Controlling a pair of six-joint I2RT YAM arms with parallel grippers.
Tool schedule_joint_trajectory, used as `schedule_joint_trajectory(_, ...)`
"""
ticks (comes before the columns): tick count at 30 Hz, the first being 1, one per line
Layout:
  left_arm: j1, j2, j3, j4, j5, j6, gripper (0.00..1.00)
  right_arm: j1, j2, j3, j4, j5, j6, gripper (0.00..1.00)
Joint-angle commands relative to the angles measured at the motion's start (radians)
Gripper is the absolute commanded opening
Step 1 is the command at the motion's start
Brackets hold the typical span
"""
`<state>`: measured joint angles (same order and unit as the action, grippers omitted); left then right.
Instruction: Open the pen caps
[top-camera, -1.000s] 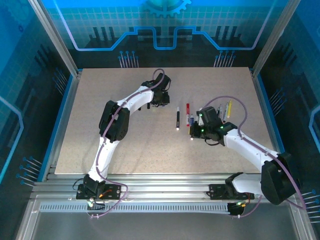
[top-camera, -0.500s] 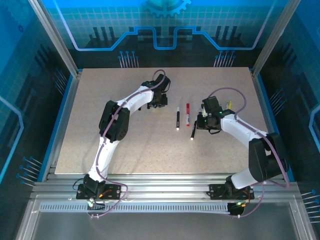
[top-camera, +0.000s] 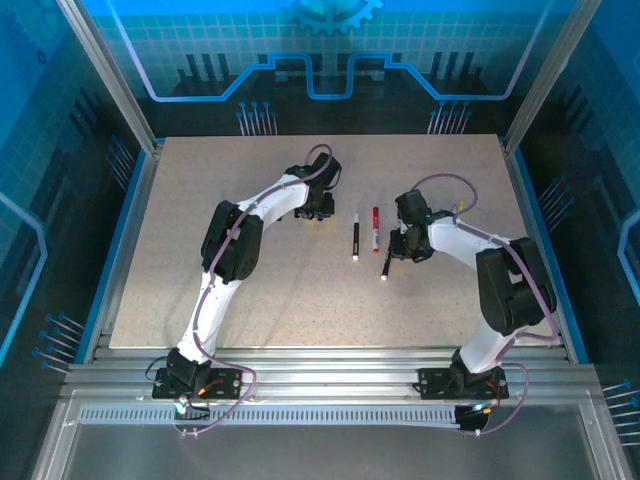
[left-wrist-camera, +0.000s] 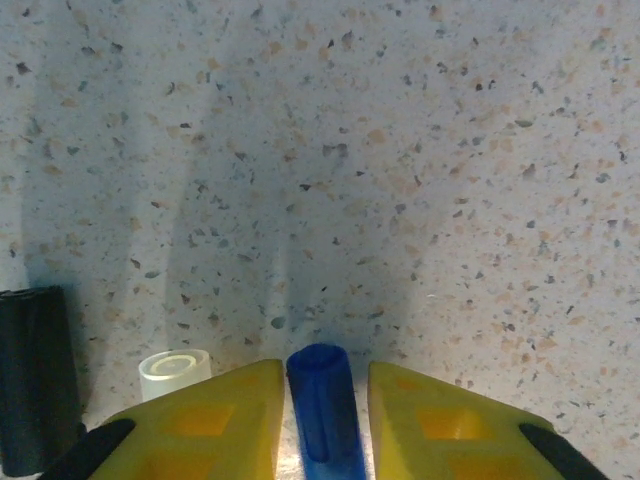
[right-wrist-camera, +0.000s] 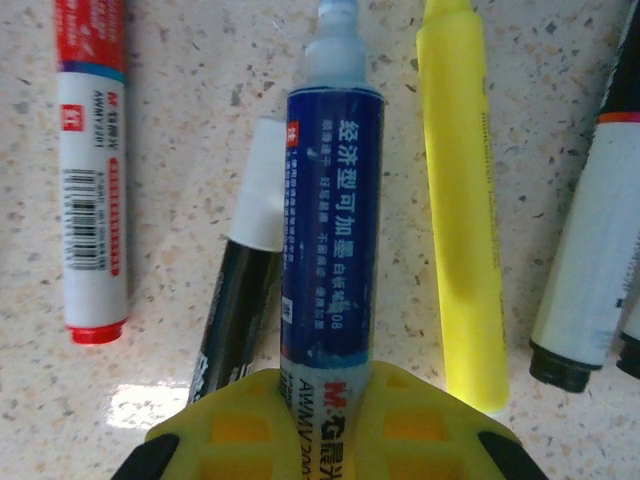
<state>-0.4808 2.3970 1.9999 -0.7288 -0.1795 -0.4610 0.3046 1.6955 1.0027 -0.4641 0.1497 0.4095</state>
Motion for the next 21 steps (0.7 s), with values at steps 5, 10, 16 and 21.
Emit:
schedule_joint_trajectory(5, -0.004, 0.008, 0.018, -0.029, -0.003, 0.02, 0.31, -0.005, 0.068, 0.051, -0.042, 0.083, 0.007, 0.02)
schedule_joint_trajectory(10, -0.004, -0.016, -0.001, -0.016, 0.001, 0.019, 0.36, -0.01, 0.093, 0.07, -0.069, 0.138, 0.031, 0.11)
schedule_joint_trajectory(16, -0.012, -0.041, -0.003, -0.013, 0.003, 0.022, 0.37, -0.01, 0.08, 0.082, -0.101, 0.195, 0.054, 0.28)
schedule_joint_trajectory(21, -0.023, -0.066, -0.001, -0.014, -0.005, 0.027, 0.37, -0.01, 0.054, 0.079, -0.108, 0.2, 0.06, 0.36)
